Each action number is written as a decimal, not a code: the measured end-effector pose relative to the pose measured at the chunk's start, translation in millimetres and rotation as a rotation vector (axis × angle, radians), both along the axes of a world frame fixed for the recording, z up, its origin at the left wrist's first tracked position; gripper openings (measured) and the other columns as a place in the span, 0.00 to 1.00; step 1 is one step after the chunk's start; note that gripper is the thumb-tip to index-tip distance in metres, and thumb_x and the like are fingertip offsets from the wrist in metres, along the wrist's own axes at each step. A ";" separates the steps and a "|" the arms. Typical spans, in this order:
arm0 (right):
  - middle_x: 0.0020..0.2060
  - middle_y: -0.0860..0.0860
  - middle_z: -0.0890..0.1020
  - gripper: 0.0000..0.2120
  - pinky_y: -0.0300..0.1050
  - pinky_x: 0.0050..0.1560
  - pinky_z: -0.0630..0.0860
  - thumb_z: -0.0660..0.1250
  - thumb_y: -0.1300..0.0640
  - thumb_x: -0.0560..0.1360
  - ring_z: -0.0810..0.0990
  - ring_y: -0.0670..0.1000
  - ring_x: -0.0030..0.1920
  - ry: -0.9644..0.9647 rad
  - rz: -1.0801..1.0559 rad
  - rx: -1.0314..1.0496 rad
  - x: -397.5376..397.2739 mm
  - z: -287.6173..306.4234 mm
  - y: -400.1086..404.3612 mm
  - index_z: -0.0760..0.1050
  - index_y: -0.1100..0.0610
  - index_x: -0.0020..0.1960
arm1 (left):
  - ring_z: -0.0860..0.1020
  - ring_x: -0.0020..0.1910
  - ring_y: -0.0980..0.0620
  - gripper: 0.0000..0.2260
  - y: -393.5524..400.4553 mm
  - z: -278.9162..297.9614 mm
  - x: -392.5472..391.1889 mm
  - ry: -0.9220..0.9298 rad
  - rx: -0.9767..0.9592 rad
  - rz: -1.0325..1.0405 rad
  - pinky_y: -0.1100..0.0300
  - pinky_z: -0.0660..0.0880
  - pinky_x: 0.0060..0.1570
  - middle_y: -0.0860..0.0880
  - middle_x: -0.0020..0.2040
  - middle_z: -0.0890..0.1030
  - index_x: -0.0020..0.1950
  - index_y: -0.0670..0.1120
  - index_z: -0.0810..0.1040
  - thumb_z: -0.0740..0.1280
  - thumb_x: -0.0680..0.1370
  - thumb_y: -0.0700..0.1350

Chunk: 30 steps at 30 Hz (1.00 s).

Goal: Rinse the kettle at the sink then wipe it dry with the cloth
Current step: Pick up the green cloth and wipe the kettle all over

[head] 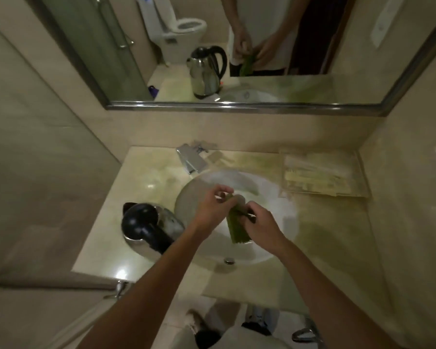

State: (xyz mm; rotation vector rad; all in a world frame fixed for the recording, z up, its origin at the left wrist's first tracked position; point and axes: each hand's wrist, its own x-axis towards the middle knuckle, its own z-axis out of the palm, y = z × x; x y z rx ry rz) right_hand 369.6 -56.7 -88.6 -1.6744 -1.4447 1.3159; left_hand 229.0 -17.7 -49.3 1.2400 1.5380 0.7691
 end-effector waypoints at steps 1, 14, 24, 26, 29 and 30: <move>0.46 0.53 0.81 0.04 0.41 0.40 0.76 0.63 0.59 0.79 0.80 0.48 0.43 0.004 0.014 0.010 -13.9 4.2 4.4 0.75 0.57 0.53 | 0.79 0.43 0.53 0.07 3.7 6.2 -19.9 0.083 0.049 0.009 0.64 0.75 0.39 0.49 0.46 0.78 0.49 0.50 0.78 0.70 0.72 0.46; 0.57 0.52 0.81 0.12 0.53 0.62 0.76 0.56 0.56 0.83 0.79 0.52 0.56 0.095 0.051 0.017 -170.4 16.6 22.4 0.69 0.52 0.65 | 0.55 0.72 0.34 0.40 -39.4 -19.1 -187.5 0.398 -0.118 0.085 0.42 0.62 0.69 0.45 0.76 0.47 0.74 0.56 0.56 0.73 0.67 0.54; 0.52 0.54 0.80 0.17 0.41 0.53 0.75 0.54 0.67 0.81 0.79 0.54 0.55 -0.029 0.000 -0.097 -209.3 -19.0 4.9 0.77 0.58 0.64 | 0.58 0.71 0.41 0.40 -17.2 -28.7 -251.0 0.309 0.042 -0.299 0.43 0.69 0.68 0.57 0.70 0.51 0.68 0.63 0.62 0.74 0.59 0.58; 0.56 0.57 0.79 0.15 0.44 0.57 0.73 0.54 0.67 0.81 0.78 0.57 0.59 -0.081 -0.009 -0.221 -214.1 -38.5 -8.1 0.75 0.61 0.63 | 0.60 0.70 0.42 0.39 -16.5 -27.9 -260.6 0.298 0.046 -0.369 0.44 0.70 0.67 0.60 0.68 0.52 0.67 0.64 0.63 0.74 0.58 0.58; 0.50 0.55 0.79 0.10 0.45 0.51 0.74 0.56 0.66 0.81 0.79 0.57 0.55 -0.077 -0.127 -0.236 -223.5 -50.4 -27.9 0.76 0.59 0.51 | 0.61 0.70 0.43 0.39 -14.2 -28.8 -268.8 0.313 0.060 -0.433 0.47 0.71 0.67 0.58 0.68 0.52 0.66 0.66 0.62 0.74 0.58 0.58; 0.44 0.53 0.80 0.11 0.44 0.47 0.75 0.57 0.66 0.80 0.80 0.55 0.48 -0.051 -0.201 -0.161 -226.8 -46.0 -31.5 0.76 0.58 0.46 | 0.62 0.69 0.42 0.39 -11.9 -28.8 -270.4 0.325 0.059 -0.457 0.47 0.72 0.66 0.57 0.69 0.52 0.66 0.67 0.61 0.73 0.58 0.58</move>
